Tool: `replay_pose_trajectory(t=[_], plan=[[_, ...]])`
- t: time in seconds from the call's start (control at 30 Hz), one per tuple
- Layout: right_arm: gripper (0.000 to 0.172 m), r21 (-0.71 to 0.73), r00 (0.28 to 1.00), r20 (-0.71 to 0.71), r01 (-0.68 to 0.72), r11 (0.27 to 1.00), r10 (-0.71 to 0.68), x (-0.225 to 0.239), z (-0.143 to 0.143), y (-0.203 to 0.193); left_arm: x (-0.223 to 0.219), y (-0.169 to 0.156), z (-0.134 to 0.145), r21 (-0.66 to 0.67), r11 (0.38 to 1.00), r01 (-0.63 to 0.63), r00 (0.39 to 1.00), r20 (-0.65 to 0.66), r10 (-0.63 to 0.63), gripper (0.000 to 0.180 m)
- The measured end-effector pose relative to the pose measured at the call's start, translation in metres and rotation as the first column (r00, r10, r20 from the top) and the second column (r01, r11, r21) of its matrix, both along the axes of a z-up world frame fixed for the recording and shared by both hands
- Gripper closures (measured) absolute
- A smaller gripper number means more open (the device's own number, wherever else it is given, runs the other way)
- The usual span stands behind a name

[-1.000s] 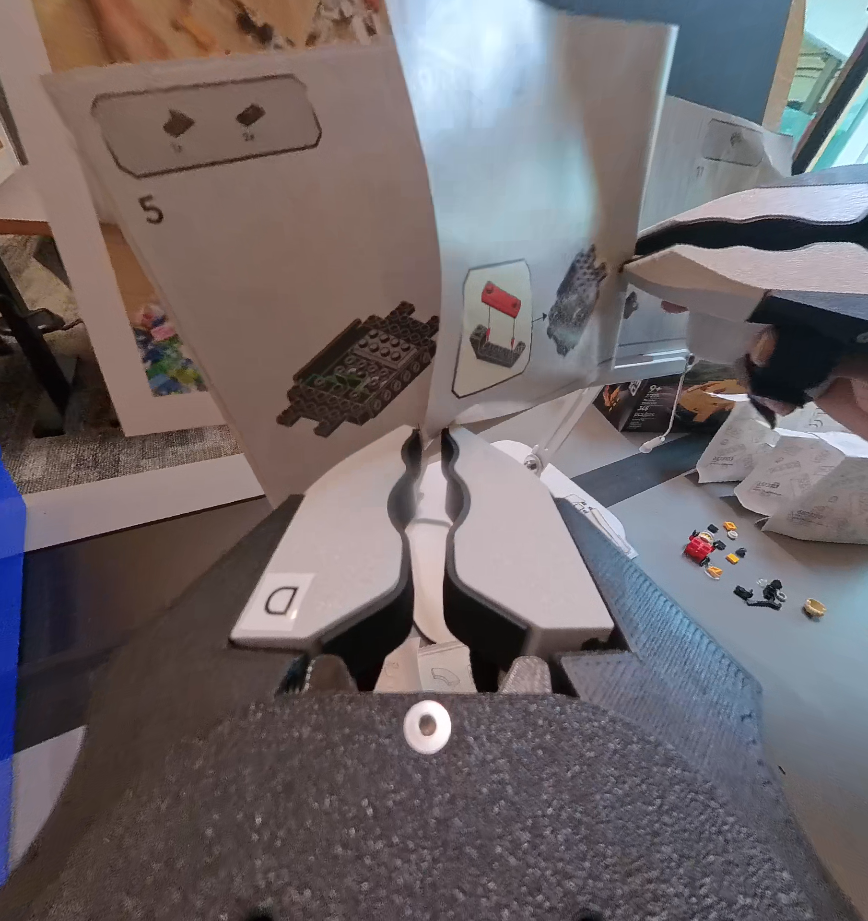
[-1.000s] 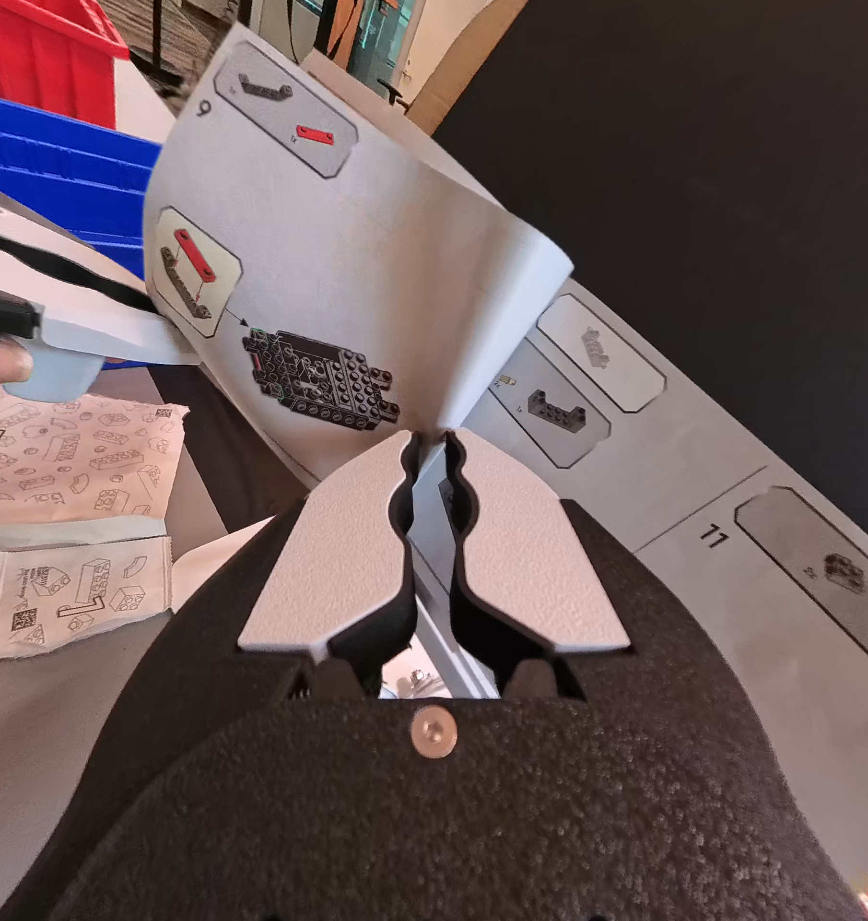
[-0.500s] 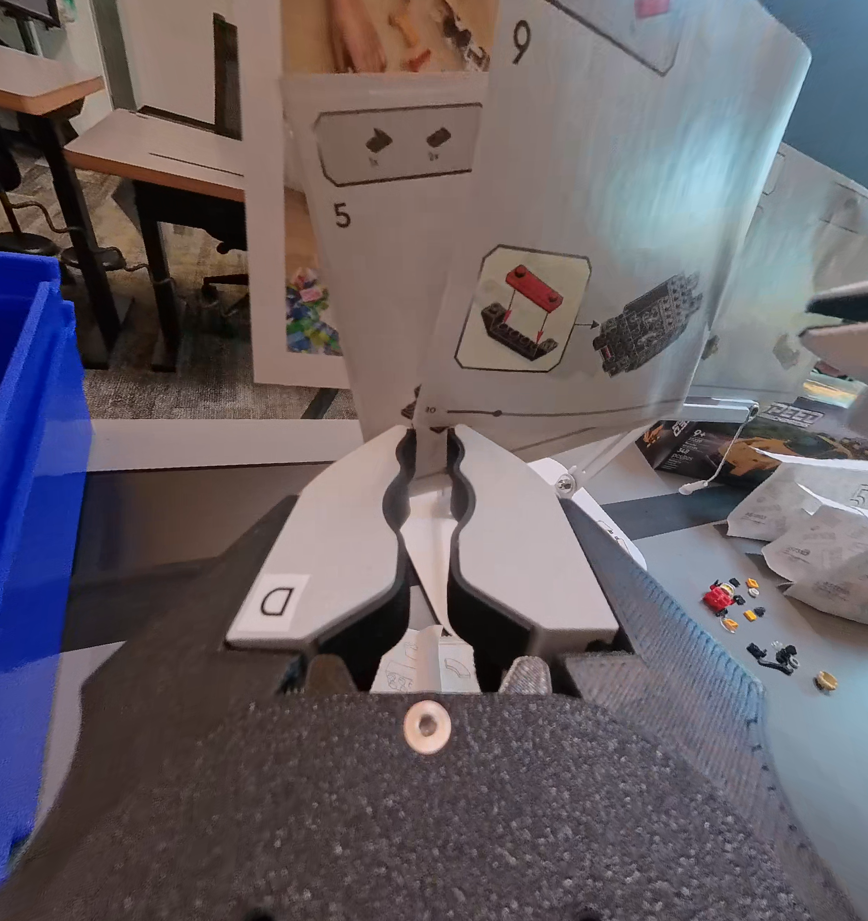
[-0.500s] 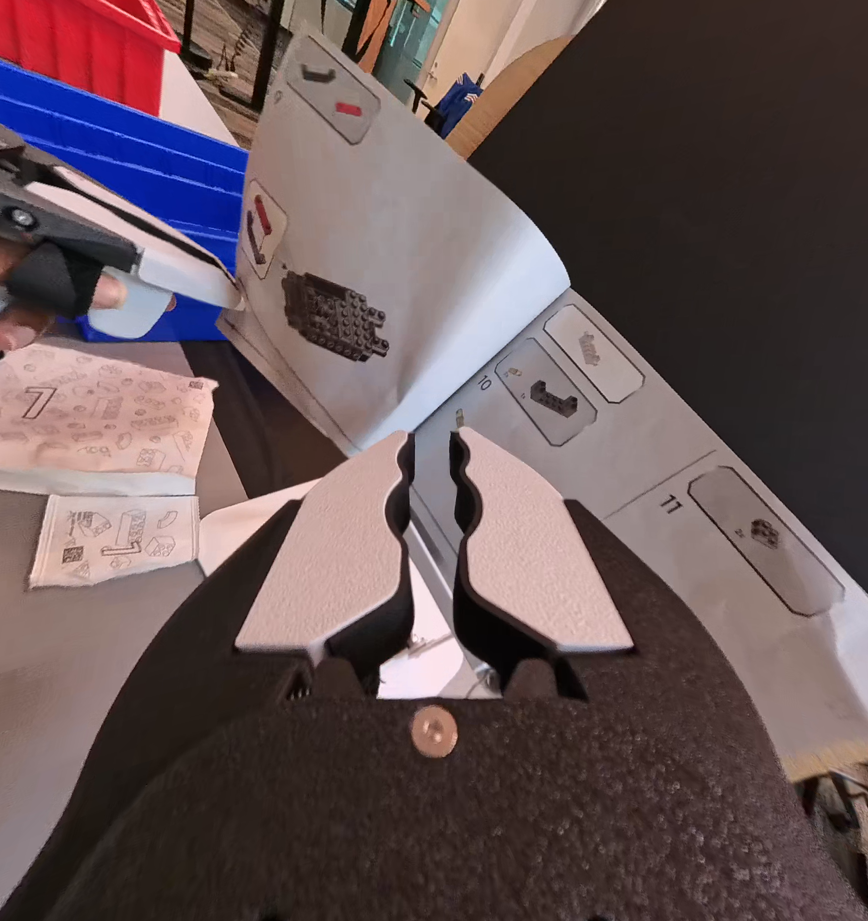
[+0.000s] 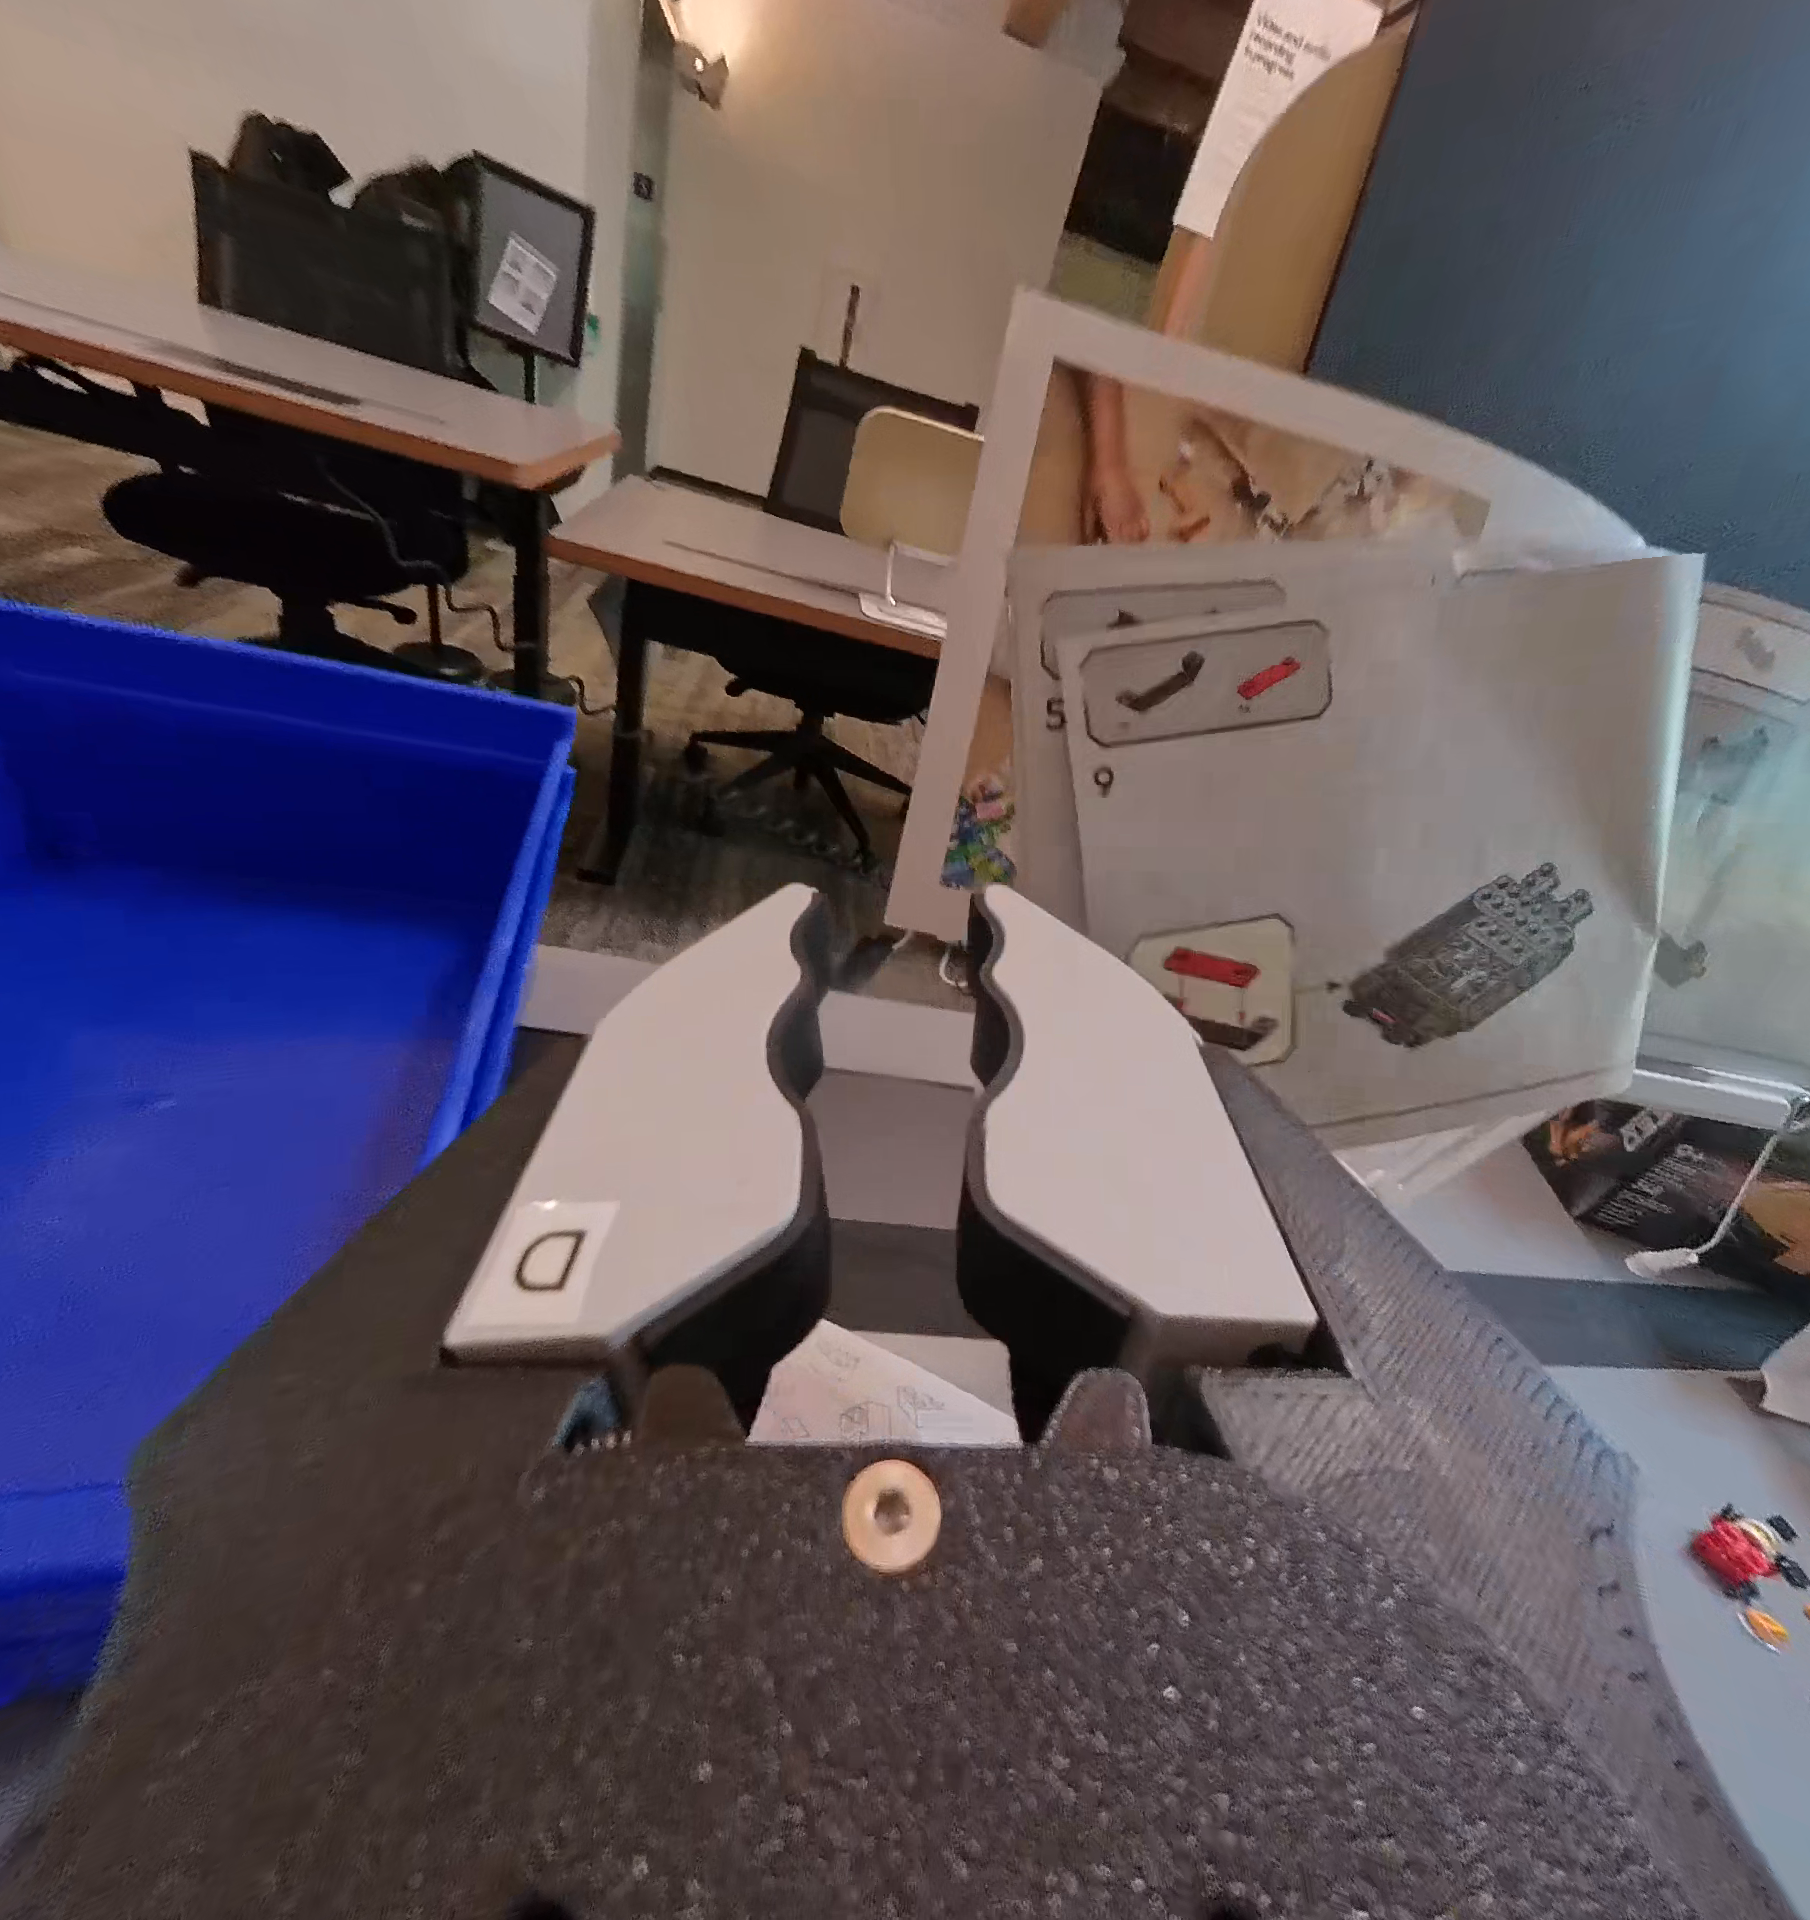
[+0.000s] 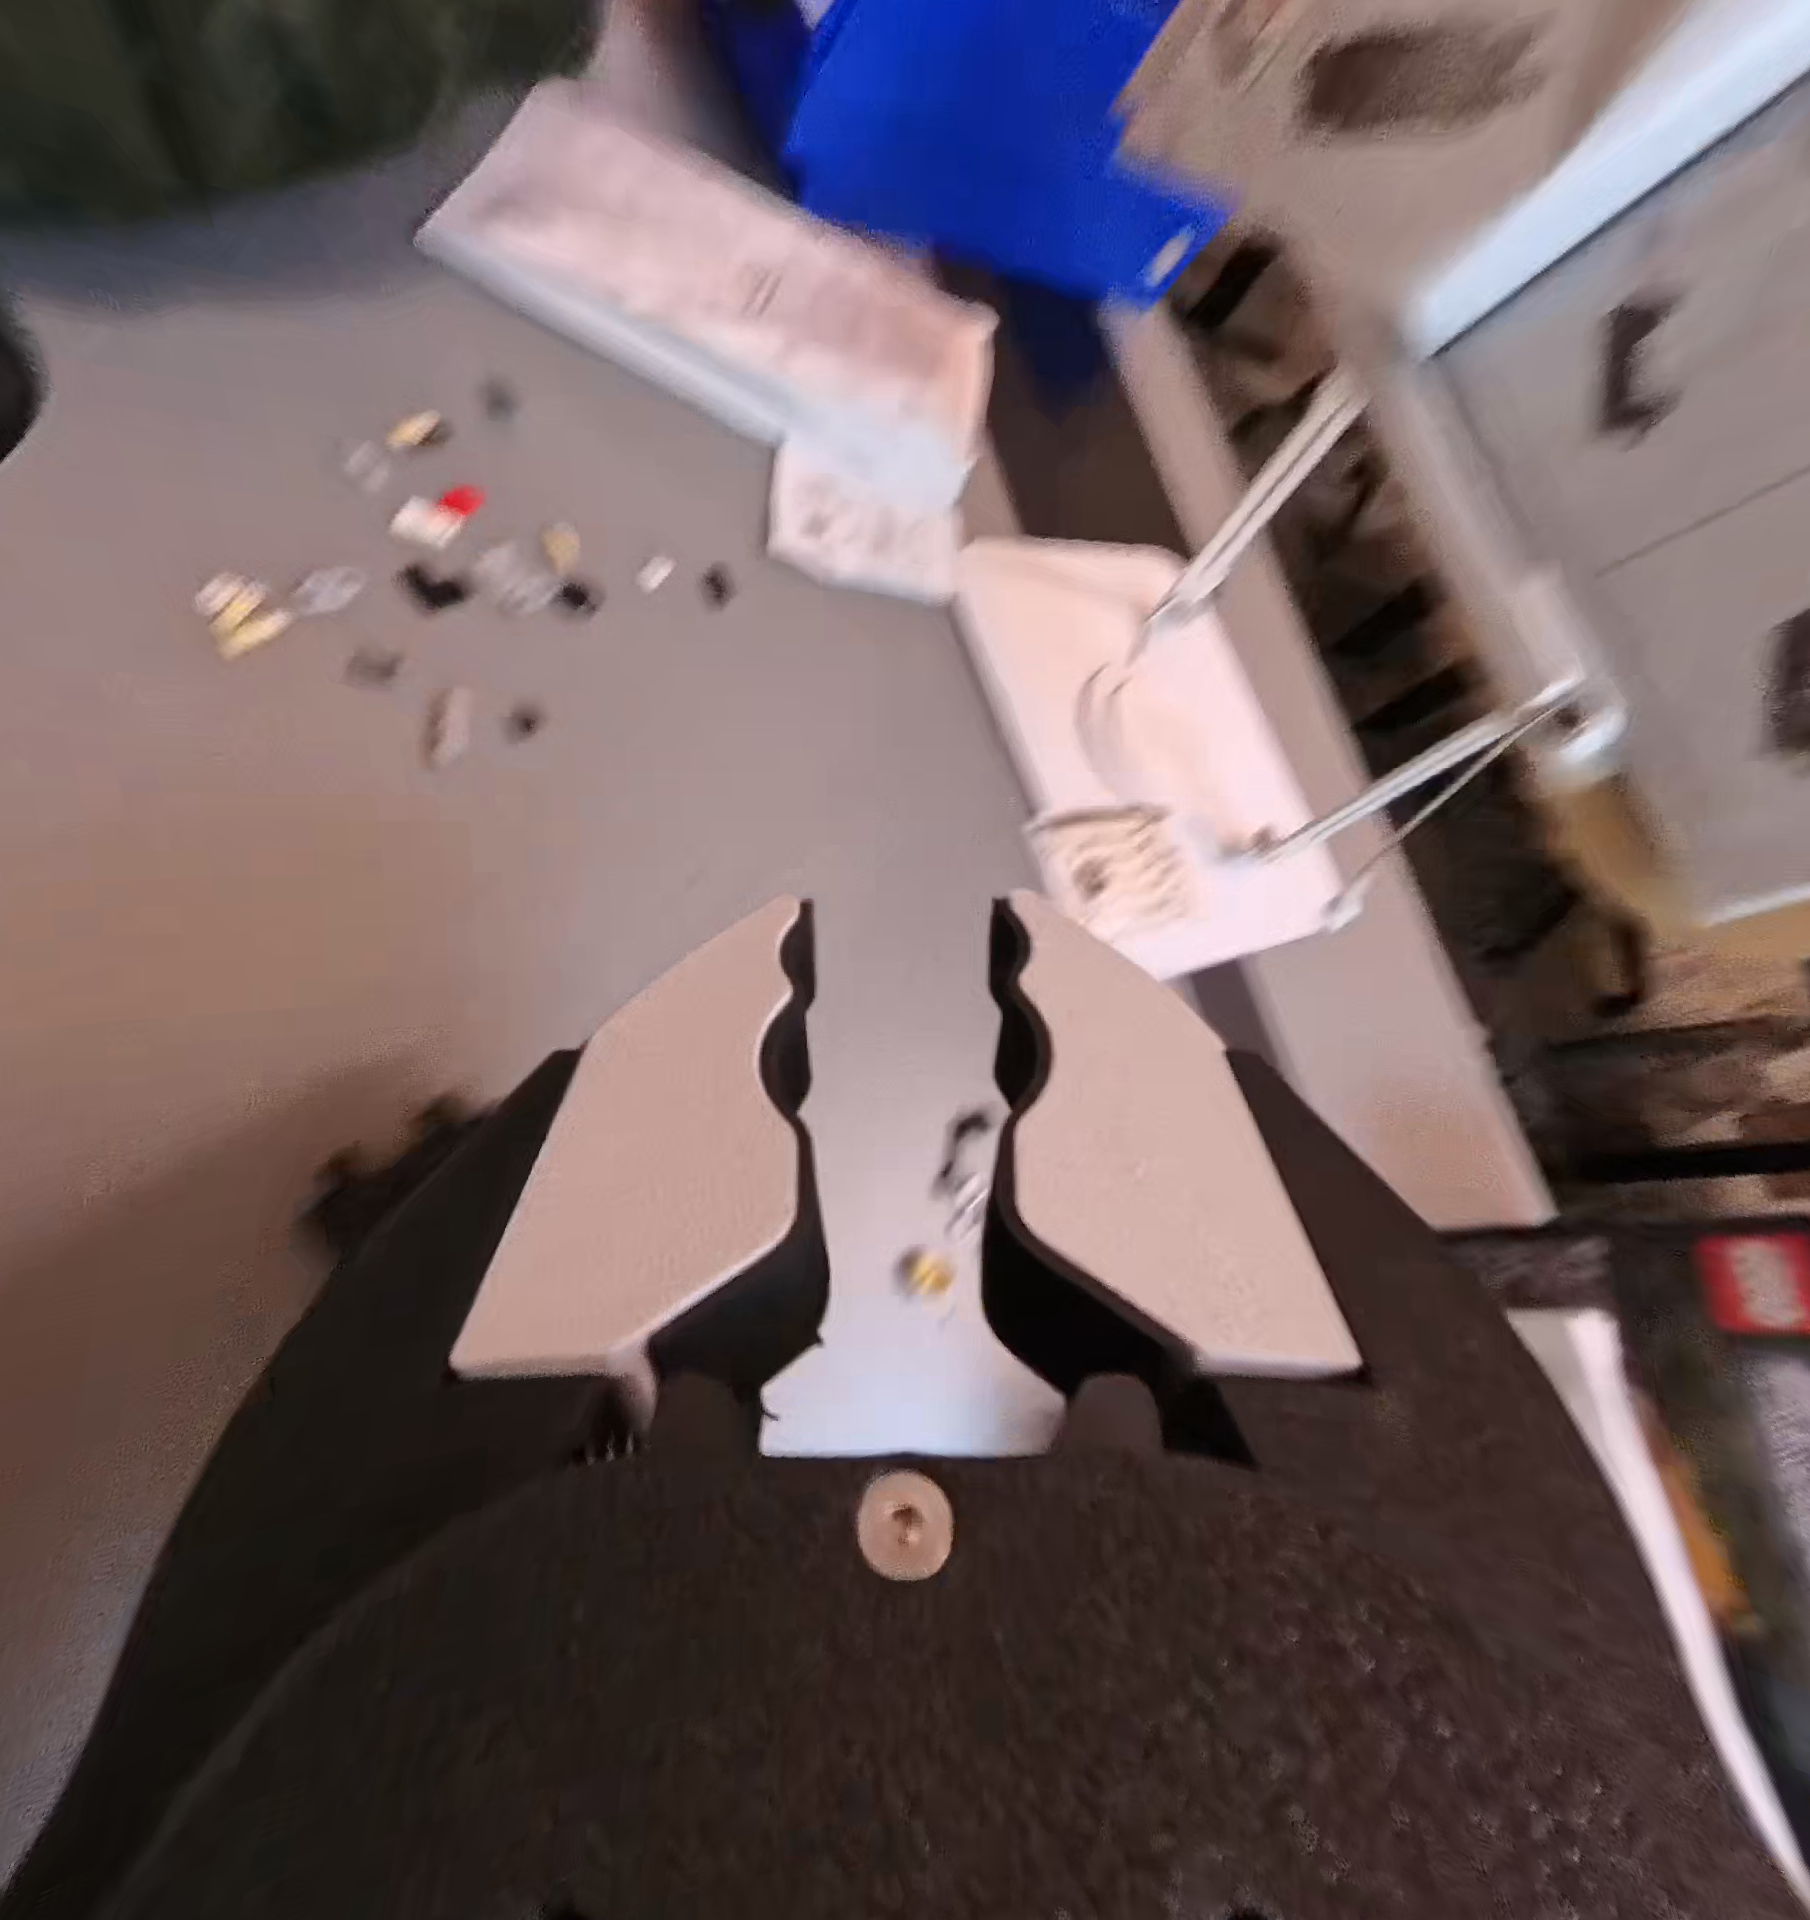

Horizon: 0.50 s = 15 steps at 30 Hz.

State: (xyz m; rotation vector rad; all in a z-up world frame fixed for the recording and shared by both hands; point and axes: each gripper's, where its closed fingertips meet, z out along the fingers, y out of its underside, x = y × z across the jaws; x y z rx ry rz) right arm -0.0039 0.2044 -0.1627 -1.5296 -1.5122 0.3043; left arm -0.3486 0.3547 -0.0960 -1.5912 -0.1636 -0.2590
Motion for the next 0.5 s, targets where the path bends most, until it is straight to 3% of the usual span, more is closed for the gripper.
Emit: replay_pose_trajectory(t=[0.1, 0.2, 0.33, 0.43, 0.5], plan=[[0.115, -0.159, 0.991, 0.134, -0.002, 0.987, 0.024, 0.035, -0.048, -0.044, -0.002, -0.008, 0.014, 0.037, 0.999, -0.021, 0.999, -0.041, 0.022, 0.157], [0.098, -0.207, 0.968, 0.246, 0.012, 0.978, 0.04, 0.059, -0.087, -0.075, 0.008, -0.017, 0.034, 0.091, 0.996, -0.011, 0.995, -0.096, 0.02, 0.159], [0.083, -0.257, 0.95, 0.312, 0.052, 0.965, 0.031, 0.073, -0.12, -0.083, 0.059, -0.032, 0.066, 0.143, 0.979, 0.147, 0.975, -0.188, -0.119, 0.164], [0.085, -0.312, 0.953, 0.297, 0.04, 0.949, 0.058, 0.07, -0.131, -0.076, 0.127, -0.048, 0.075, 0.074, 0.925, 0.374, 0.892, -0.301, -0.337, 0.162], [0.1, -0.336, 0.948, 0.297, -0.009, 0.942, 0.115, 0.066, -0.133, -0.075, 0.179, -0.068, 0.067, -0.037, 0.832, 0.553, 0.762, -0.381, -0.524, 0.16]])
